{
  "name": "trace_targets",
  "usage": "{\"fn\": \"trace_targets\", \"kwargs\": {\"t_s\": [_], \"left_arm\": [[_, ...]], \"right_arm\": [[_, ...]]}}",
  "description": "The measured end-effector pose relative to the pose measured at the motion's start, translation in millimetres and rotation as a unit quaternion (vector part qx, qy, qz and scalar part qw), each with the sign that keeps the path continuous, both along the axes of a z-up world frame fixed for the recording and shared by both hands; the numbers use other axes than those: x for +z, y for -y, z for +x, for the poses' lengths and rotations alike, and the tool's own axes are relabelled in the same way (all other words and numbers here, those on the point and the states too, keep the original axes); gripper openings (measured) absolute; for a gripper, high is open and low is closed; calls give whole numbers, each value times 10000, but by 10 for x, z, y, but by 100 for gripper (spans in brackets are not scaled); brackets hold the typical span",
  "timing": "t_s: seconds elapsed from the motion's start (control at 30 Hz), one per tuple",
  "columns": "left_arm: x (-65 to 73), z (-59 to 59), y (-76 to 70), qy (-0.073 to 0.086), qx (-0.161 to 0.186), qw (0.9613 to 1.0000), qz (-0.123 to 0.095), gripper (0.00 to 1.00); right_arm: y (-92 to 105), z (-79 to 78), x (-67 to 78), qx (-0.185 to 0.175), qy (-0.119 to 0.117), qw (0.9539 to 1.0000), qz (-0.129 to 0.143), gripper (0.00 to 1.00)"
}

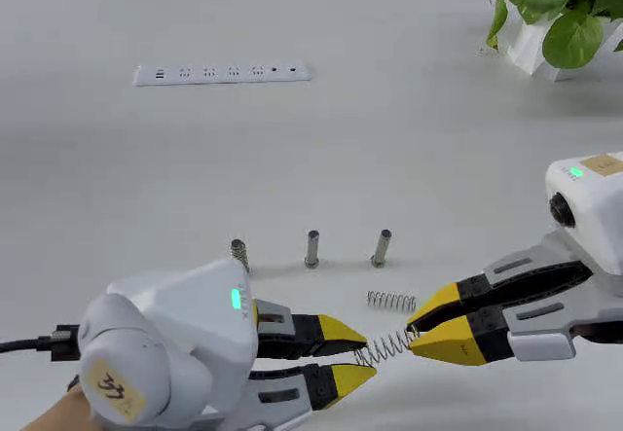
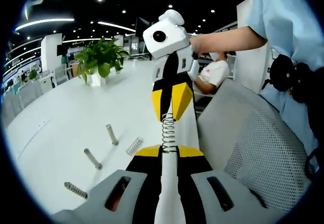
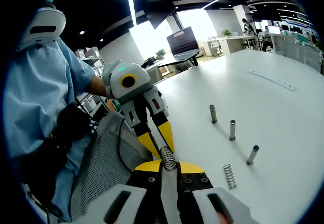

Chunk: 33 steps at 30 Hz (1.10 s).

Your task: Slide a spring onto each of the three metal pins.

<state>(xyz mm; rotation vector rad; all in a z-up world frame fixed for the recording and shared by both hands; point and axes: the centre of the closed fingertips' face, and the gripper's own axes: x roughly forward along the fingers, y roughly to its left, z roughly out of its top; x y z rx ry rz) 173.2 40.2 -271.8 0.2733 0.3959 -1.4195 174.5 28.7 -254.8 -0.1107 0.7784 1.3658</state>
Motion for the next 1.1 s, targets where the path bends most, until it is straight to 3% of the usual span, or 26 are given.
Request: {"fn": "trace_targets", "kwargs": {"t_s": [0.17, 0.37, 0.53, 0.73, 1.1], "left_arm": [[-122, 29, 30, -59, 68, 9998, 149, 7], [-205, 48, 55, -119, 126, 9995, 258, 7], [-229, 60, 70, -156, 165, 9993, 301, 7], [-248, 83, 83, -185, 227, 9991, 301, 7], [-248, 83, 94, -206, 293, 9990, 251, 7]], "right_arm": [[-29, 8, -55, 235, 424, 9975, -513, 7], [-31, 28, -76, 435, 704, 9933, -800, 7], [-67, 23, -58, 566, 900, 9901, -919, 6], [-75, 32, -75, 783, 1181, 9827, -1193, 6], [-81, 31, -73, 925, 1319, 9779, -1332, 7]]}}
